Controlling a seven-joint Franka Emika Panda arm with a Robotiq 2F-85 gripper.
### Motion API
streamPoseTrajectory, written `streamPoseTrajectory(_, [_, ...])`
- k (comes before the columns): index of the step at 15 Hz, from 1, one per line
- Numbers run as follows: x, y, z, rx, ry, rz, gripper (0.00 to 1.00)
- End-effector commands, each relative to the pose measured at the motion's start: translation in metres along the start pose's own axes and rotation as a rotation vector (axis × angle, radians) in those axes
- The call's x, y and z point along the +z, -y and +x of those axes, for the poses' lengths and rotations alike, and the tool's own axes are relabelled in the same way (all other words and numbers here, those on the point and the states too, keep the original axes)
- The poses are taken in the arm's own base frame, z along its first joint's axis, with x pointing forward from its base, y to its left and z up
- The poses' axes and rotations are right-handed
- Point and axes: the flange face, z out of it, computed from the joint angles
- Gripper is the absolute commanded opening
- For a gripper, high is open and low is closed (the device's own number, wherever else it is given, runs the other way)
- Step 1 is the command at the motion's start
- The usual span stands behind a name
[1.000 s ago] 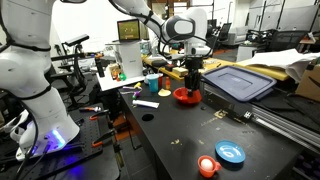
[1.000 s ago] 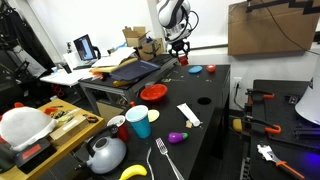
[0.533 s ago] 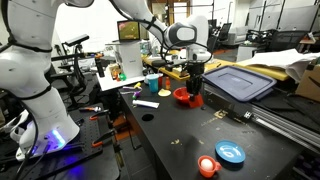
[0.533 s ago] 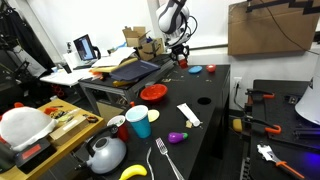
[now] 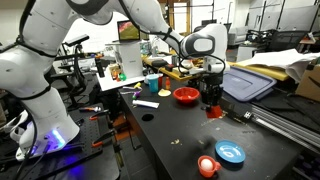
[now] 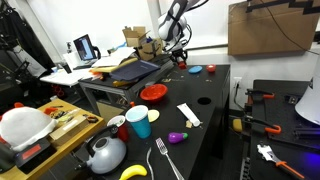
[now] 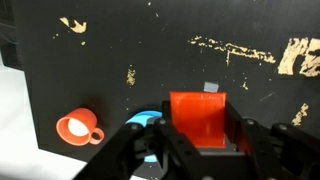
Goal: Place the red cube on the blue plate
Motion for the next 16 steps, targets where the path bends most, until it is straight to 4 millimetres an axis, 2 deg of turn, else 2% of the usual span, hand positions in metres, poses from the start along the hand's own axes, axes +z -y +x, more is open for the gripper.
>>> streamPoseTrajectory(1, [0.008, 0.015, 0.037, 0.172, 0.051, 0.006, 0.26])
streamPoseTrajectory(8, [0.011, 0.013, 0.1, 0.425, 0.168, 0.033, 0.26])
streamPoseTrajectory(12, [0.017, 0.012, 0.114, 0.519, 0.25, 0.042, 0.26])
streamPoseTrajectory(16, [0.022, 0.022, 0.111, 0.572, 0.279, 0.066, 0.26])
